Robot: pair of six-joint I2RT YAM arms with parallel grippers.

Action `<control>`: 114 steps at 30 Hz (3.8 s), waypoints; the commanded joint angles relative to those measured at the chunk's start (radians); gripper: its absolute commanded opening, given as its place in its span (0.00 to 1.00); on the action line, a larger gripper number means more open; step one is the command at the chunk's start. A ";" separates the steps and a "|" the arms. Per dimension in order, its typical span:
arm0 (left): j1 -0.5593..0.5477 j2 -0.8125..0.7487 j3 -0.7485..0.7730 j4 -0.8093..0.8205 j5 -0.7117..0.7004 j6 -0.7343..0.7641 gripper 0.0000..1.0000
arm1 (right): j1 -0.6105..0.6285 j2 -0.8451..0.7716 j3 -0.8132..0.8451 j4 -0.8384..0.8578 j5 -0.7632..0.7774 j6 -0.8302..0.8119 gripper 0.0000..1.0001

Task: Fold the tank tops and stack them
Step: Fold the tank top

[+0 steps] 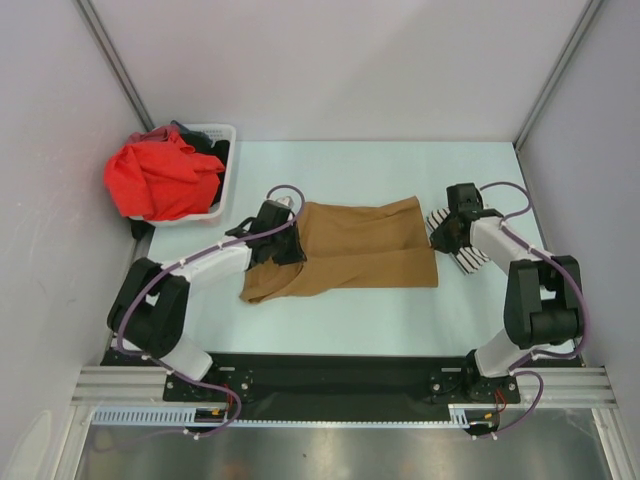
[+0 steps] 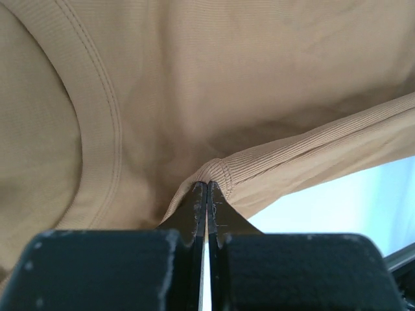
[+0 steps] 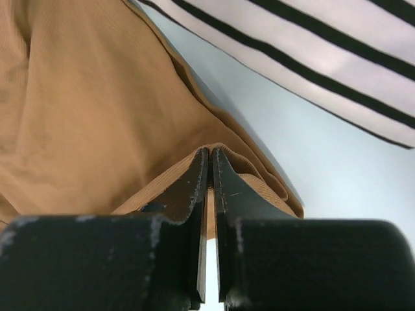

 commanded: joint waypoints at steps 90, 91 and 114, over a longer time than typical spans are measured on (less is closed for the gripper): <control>0.435 -0.395 -0.159 -0.351 -0.125 -0.312 0.09 | 0.044 -0.183 -0.407 0.168 0.026 0.020 0.00; 0.438 -0.386 -0.153 -0.340 -0.119 -0.311 0.13 | 0.046 -0.186 -0.408 0.167 0.020 0.022 0.00; 0.483 -0.646 -0.369 -0.239 -0.047 -0.119 0.71 | 0.049 -0.242 -0.413 0.119 0.018 0.016 0.00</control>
